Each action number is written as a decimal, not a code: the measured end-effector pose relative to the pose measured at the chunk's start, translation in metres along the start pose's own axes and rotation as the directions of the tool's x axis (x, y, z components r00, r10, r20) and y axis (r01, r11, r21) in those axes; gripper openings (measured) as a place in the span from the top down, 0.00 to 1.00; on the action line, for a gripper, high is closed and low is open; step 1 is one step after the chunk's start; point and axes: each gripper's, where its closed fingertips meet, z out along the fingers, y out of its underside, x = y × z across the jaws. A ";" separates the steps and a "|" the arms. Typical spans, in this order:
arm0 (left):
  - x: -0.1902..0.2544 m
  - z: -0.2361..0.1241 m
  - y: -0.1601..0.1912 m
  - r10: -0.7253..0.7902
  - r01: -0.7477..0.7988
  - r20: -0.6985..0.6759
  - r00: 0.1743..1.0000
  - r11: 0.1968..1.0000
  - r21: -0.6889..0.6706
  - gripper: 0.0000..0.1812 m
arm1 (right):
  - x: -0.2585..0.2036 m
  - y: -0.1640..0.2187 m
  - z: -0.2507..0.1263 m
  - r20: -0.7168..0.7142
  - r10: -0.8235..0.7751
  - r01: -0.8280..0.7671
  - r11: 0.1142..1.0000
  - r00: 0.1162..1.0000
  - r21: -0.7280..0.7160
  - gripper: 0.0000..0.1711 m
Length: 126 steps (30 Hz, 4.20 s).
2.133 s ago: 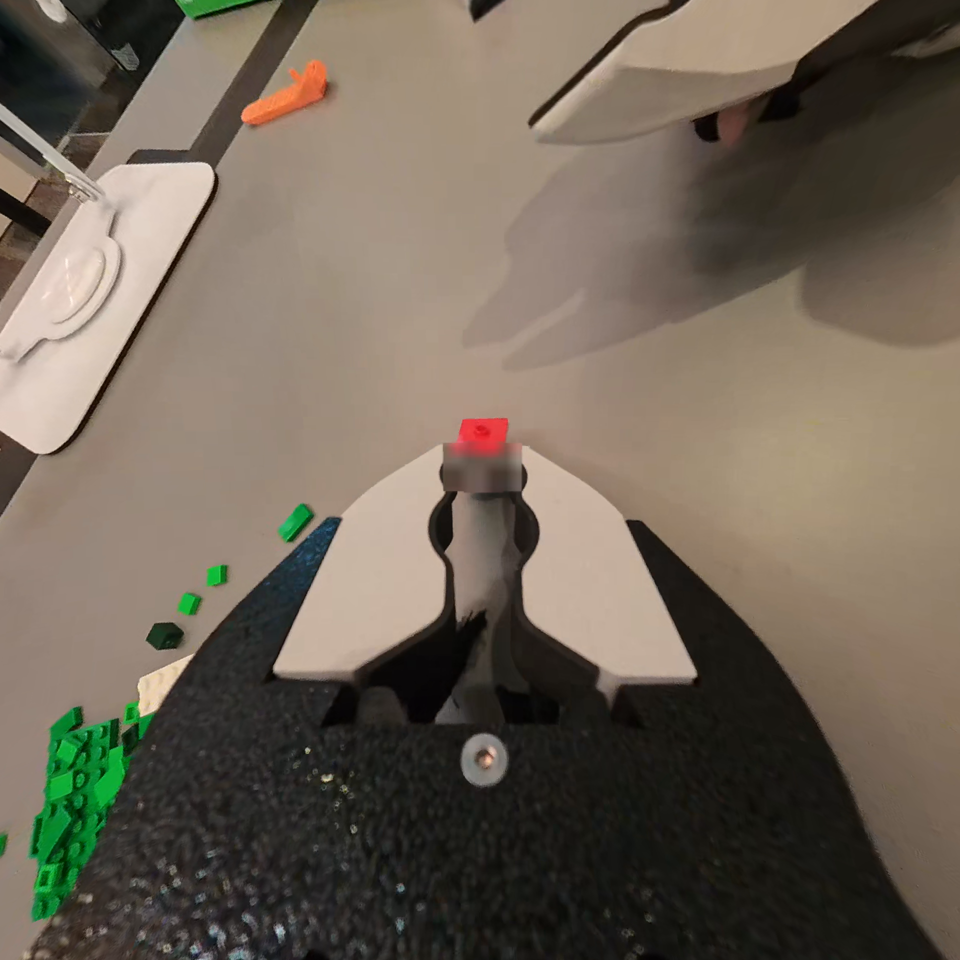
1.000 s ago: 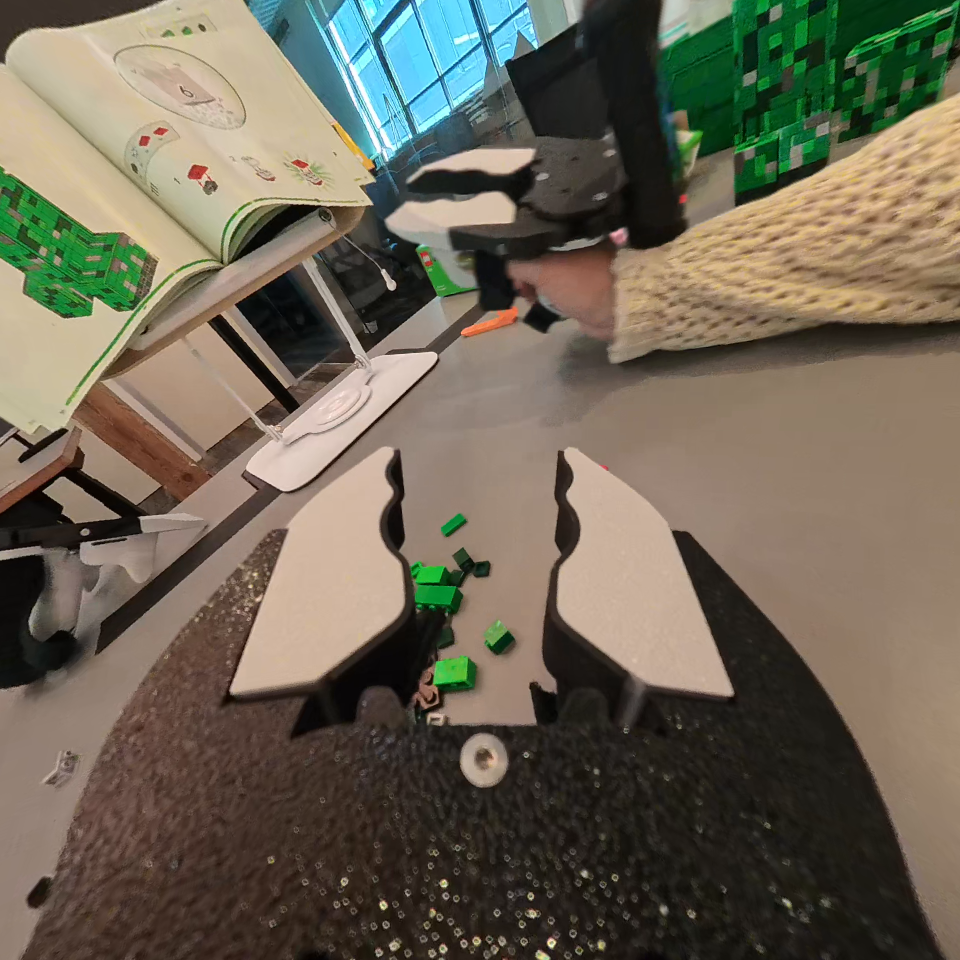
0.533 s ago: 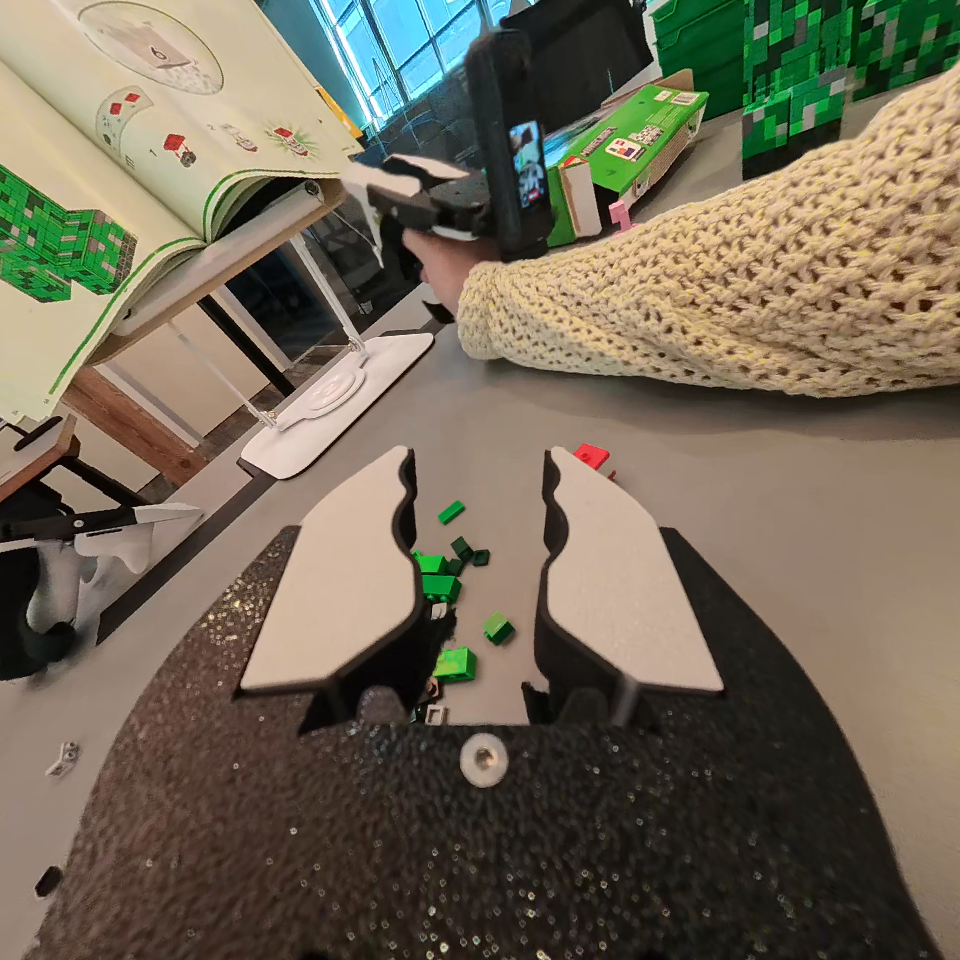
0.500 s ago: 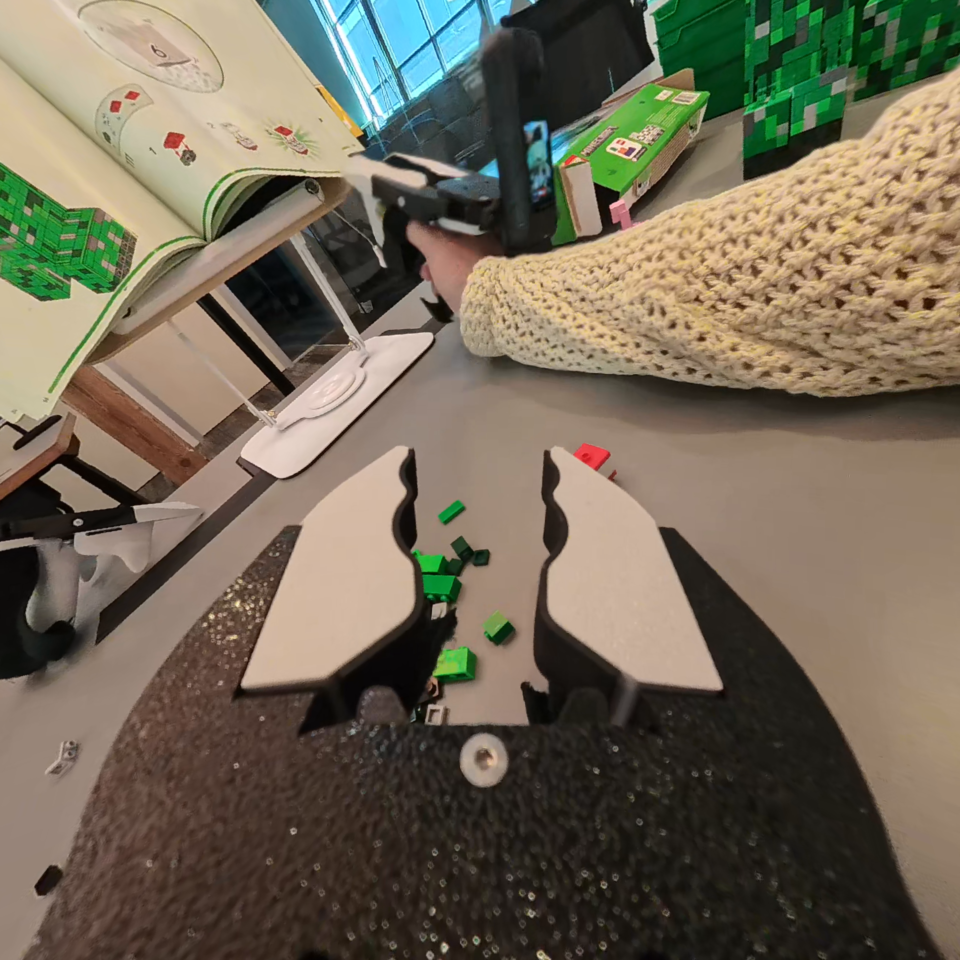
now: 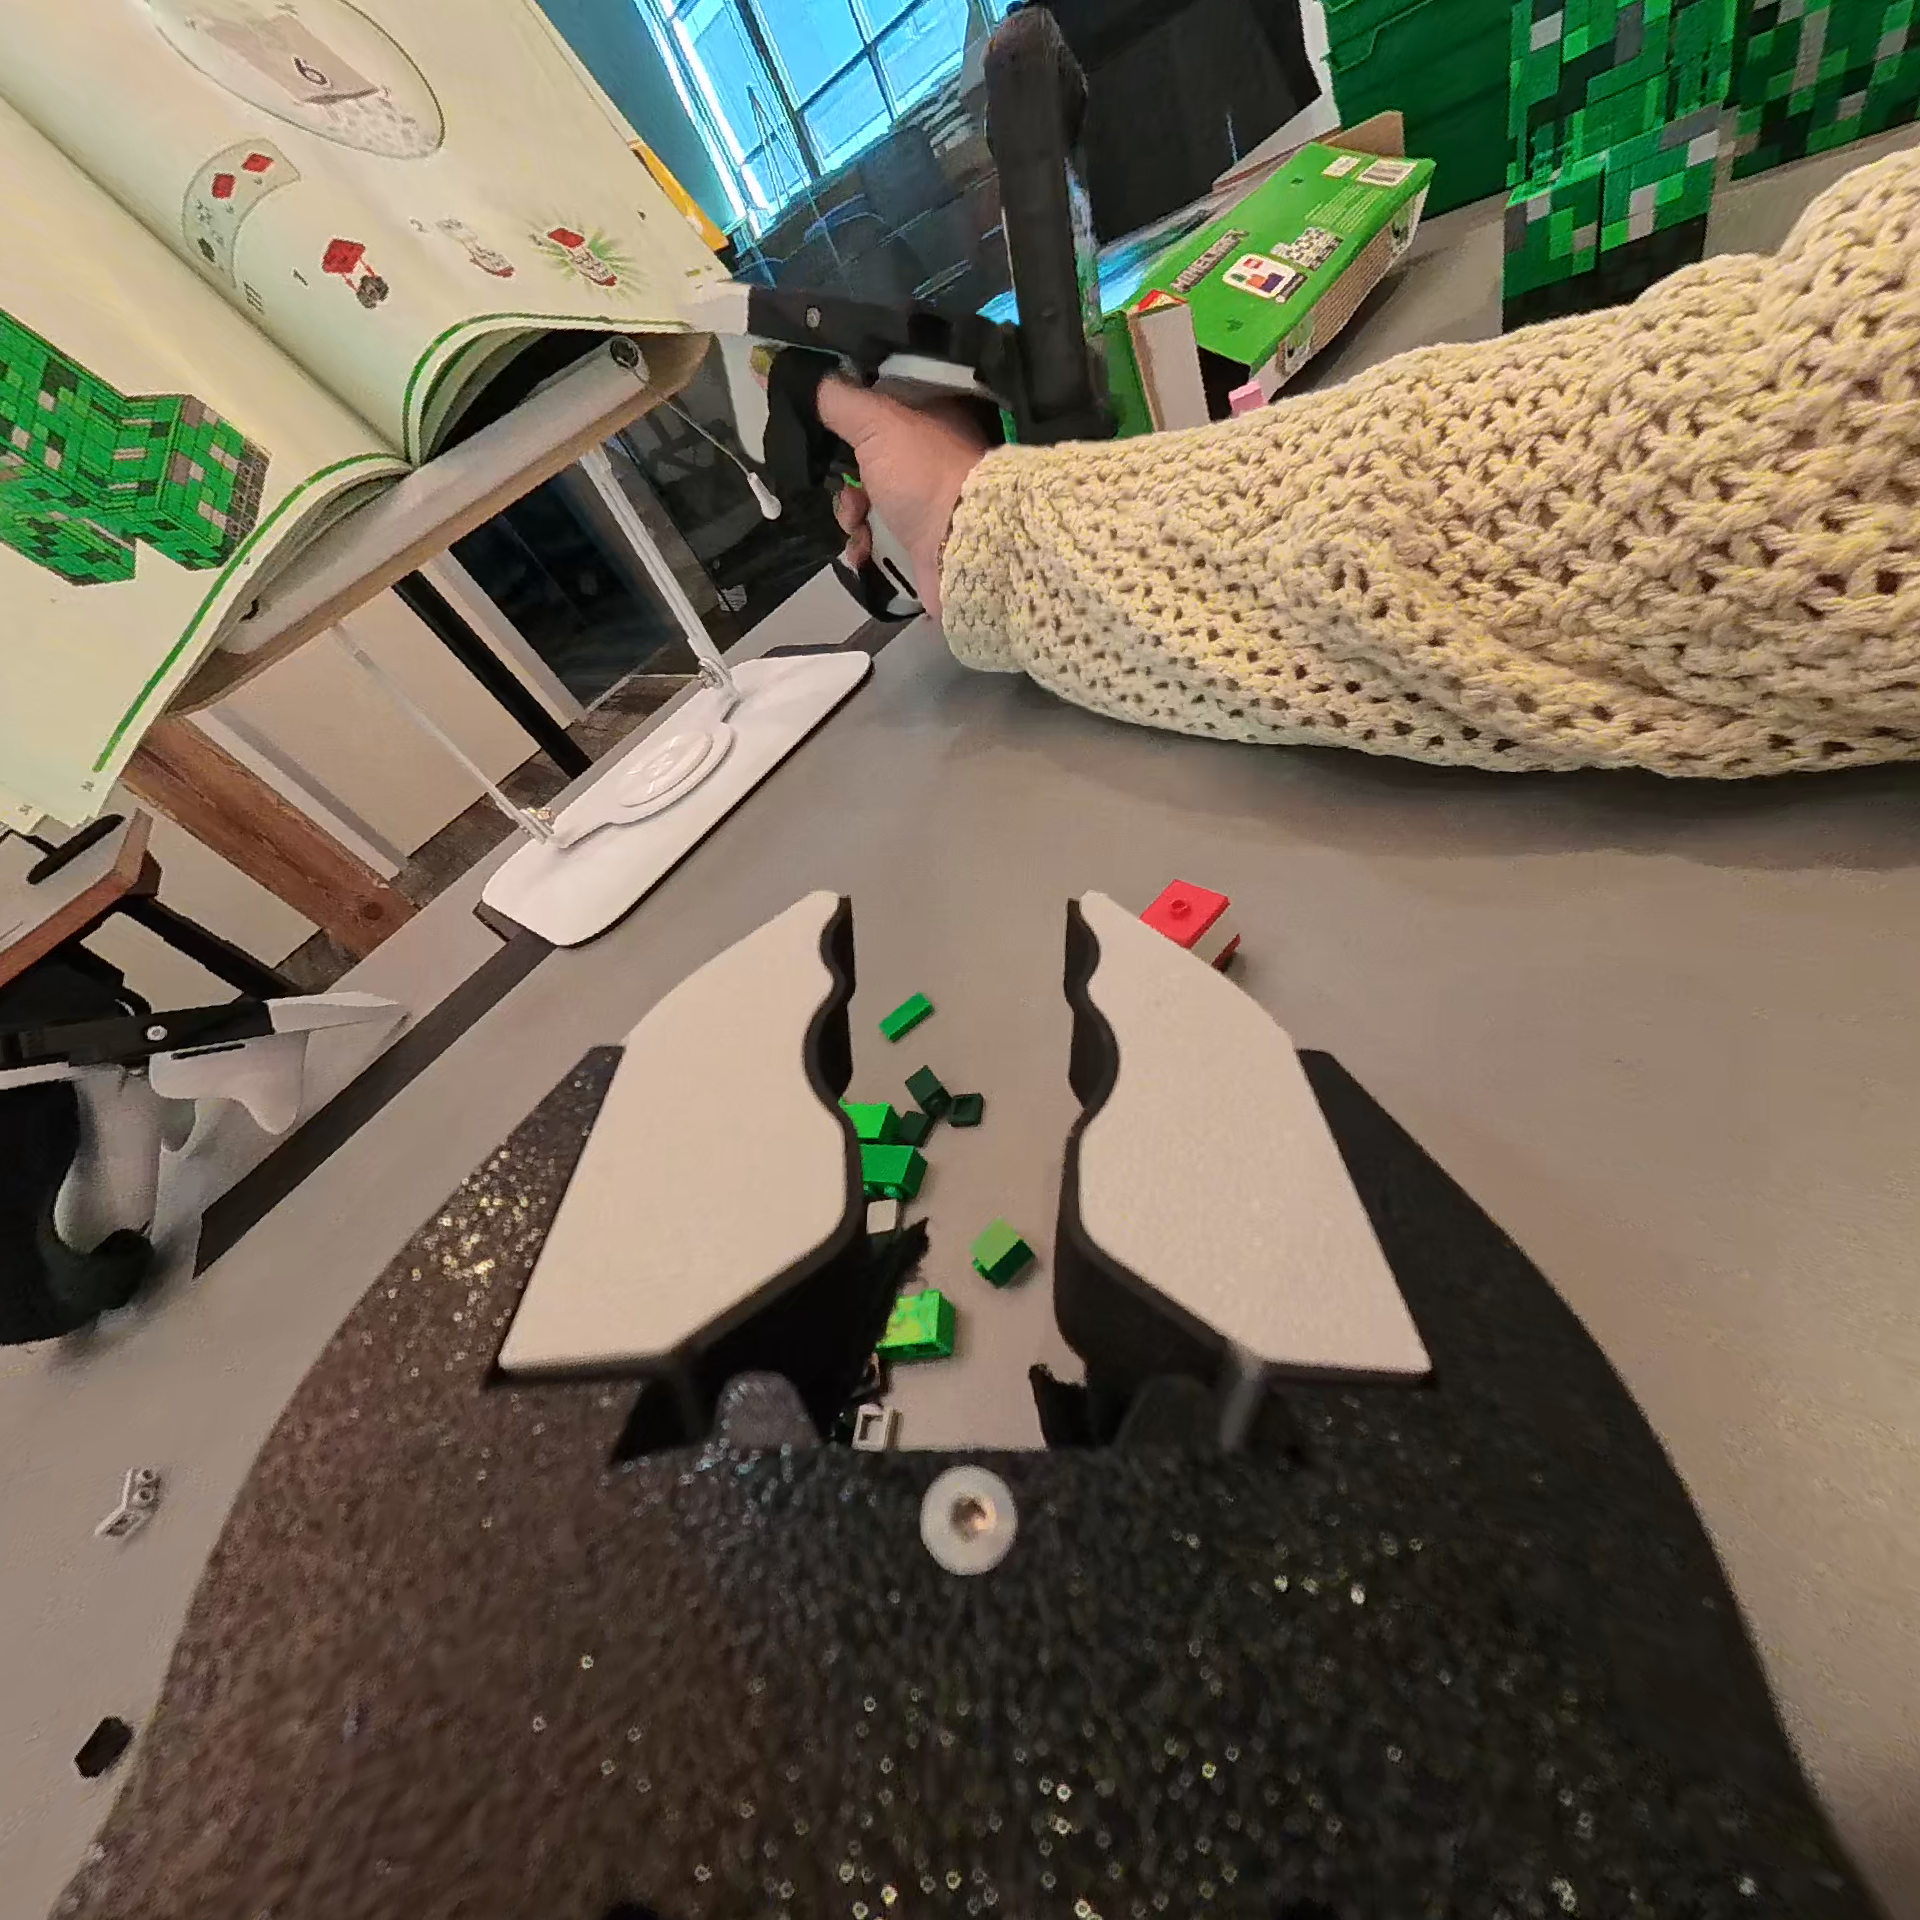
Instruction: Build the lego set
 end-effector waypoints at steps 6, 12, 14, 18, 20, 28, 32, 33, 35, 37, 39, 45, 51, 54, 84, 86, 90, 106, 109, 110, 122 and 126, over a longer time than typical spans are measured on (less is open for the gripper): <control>-0.001 0.001 0.001 0.003 -0.003 0.008 1.000 1.000 -0.005 0.81 | -0.035 -0.022 -0.010 0.035 -0.251 0.247 0.965 0.967 0.088 1.00; -0.001 0.004 0.002 0.022 -0.022 0.011 1.000 1.000 -0.015 0.82 | -0.087 -0.010 -0.015 0.036 -0.676 0.669 0.735 0.736 0.111 1.00; 0.000 0.004 0.002 0.032 -0.032 0.012 0.999 0.999 -0.019 0.83 | -0.110 0.003 -0.014 0.085 -0.769 0.759 0.639 0.634 0.127 1.00; 0.001 0.006 0.003 0.046 -0.045 0.014 0.999 0.999 -0.023 0.84 | -0.139 0.027 -0.015 0.167 -0.839 0.828 0.540 0.517 0.152 1.00; 0.001 0.006 0.002 0.044 -0.044 0.012 0.999 0.999 -0.021 0.84 | -0.145 0.033 -0.015 0.187 -0.846 0.834 0.528 0.500 0.160 1.00; 0.002 0.008 0.002 0.054 -0.054 0.003 0.999 0.998 -0.020 0.84 | -0.148 0.038 -0.016 0.205 -0.848 0.837 0.522 0.489 0.164 1.00; 0.003 0.009 0.002 0.060 -0.060 0.002 0.998 0.998 -0.023 0.85 | -0.164 0.042 -0.019 0.225 -0.889 0.871 0.445 0.400 0.210 1.00; 0.003 0.009 0.002 0.061 -0.061 0.002 0.998 0.998 -0.023 0.85 | -0.170 0.045 -0.021 0.234 -0.898 0.877 0.422 0.372 0.228 1.00; 0.002 0.009 0.002 0.062 -0.062 0.002 0.998 0.998 -0.023 0.85 | -0.182 0.052 -0.023 0.259 -0.908 0.883 0.394 0.331 0.254 1.00; 0.002 0.009 0.002 0.062 -0.062 0.002 0.998 0.998 -0.023 0.85 | -0.189 0.062 -0.025 0.283 -0.910 0.887 0.379 0.305 0.265 1.00; 0.002 0.010 0.002 0.063 -0.063 0.002 0.998 0.998 -0.022 0.85 | -0.192 0.069 -0.026 0.301 -0.906 0.888 0.378 0.296 0.264 1.00; 0.003 0.011 0.003 0.067 -0.067 0.000 0.998 0.997 -0.025 0.85 | -0.190 0.072 -0.027 0.306 -0.902 0.886 0.387 0.305 0.257 1.00; 0.003 0.011 0.003 0.070 -0.070 -0.002 0.998 0.997 -0.027 0.85 | -0.189 0.074 -0.027 0.310 -0.902 0.888 0.384 0.302 0.251 1.00; 0.003 0.011 0.003 0.073 -0.073 -0.002 0.997 0.997 -0.028 0.85 | -0.188 0.074 -0.027 0.310 -0.901 0.889 0.384 0.302 0.250 1.00; 0.005 0.010 0.005 0.093 -0.094 -0.011 0.996 0.995 -0.038 0.87 | -0.039 -0.013 -0.023 -0.079 -0.408 0.414 0.907 0.909 0.079 1.00; 0.005 0.009 0.005 0.093 -0.093 -0.010 0.996 0.995 -0.039 0.87 | -0.042 -0.014 -0.022 -0.076 -0.408 0.414 0.907 0.910 0.083 1.00; 0.004 0.010 0.006 0.091 -0.091 -0.002 0.996 0.995 -0.040 0.87 | -0.092 -0.012 -0.014 0.048 -0.534 0.526 0.842 0.844 0.119 1.00; 0.008 0.010 0.001 0.118 -0.118 -0.012 0.993 0.993 -0.001 0.82 | -0.252 0.126 0.048 0.568 -0.618 0.802 0.583 0.543 -0.133 0.97; 0.007 0.009 0.000 0.112 -0.112 -0.011 0.994 0.994 0.008 0.82 | -0.257 0.145 0.048 0.666 -0.530 0.810 0.552 0.524 -0.199 0.82; 0.007 0.009 0.000 0.111 -0.111 -0.011 0.994 0.994 0.009 0.82 | -0.262 0.148 0.044 0.699 -0.498 0.807 0.557 0.513 -0.195 0.80; 0.000 -0.007 -0.023 0.126 -0.133 0.064 0.990 0.982 0.134 0.79 | -0.263 0.057 -0.123 0.869 -0.197 0.590 0.797 0.454 -0.127 0.75; -0.013 -0.019 -0.037 0.089 -0.112 0.121 0.989 0.973 0.203 0.78 | -0.227 0.049 -0.205 0.926 -0.119 0.616 0.775 0.358 -0.138 0.80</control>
